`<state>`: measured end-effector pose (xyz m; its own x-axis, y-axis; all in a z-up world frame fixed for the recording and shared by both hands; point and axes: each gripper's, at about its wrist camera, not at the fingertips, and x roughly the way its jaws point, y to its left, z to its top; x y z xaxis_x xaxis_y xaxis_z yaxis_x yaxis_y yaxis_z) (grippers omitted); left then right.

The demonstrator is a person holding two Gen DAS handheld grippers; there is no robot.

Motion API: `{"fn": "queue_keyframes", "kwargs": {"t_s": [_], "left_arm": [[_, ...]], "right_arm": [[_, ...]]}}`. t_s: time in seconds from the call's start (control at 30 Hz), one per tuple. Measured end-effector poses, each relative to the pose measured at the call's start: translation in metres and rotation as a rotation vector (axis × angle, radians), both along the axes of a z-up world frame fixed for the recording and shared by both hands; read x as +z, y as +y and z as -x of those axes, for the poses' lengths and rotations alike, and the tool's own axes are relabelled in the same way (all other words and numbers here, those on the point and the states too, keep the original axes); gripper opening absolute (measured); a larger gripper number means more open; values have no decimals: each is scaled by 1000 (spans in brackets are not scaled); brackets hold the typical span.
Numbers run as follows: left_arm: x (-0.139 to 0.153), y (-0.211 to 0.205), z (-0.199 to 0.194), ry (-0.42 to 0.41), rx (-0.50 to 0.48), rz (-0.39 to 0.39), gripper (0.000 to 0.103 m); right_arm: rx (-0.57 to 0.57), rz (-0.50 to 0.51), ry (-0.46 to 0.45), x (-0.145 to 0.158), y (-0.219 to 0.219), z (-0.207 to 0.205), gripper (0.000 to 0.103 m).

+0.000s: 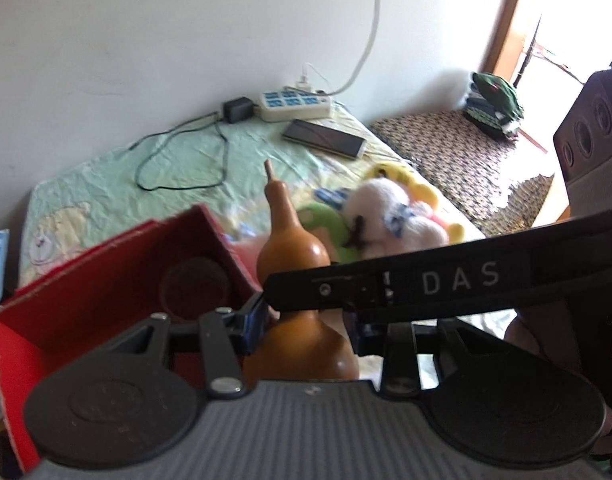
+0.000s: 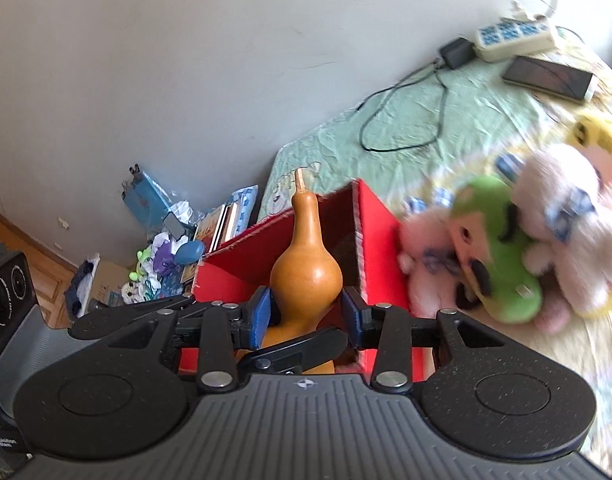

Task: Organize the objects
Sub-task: 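Lift the gourd and carry it over the red box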

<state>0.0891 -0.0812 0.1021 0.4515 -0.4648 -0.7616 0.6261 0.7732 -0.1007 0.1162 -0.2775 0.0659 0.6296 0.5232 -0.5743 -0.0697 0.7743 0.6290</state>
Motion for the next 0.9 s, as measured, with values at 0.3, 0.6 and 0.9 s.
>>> {"fn": "queue_keyframes", "kwargs": {"t_s": [0.3,0.6,0.9], "left_arm": [[-18,44,-39,34,114,-34,35],[-58,68,-69,137,167,-72,35],[-92,70,-94,233,181,-100,36]], "right_arm": [[108,54,35,-10,54,-53,42],[183,125,121,-40,90,-83,42],[227,199,202,-64,103,-103,42]]}}
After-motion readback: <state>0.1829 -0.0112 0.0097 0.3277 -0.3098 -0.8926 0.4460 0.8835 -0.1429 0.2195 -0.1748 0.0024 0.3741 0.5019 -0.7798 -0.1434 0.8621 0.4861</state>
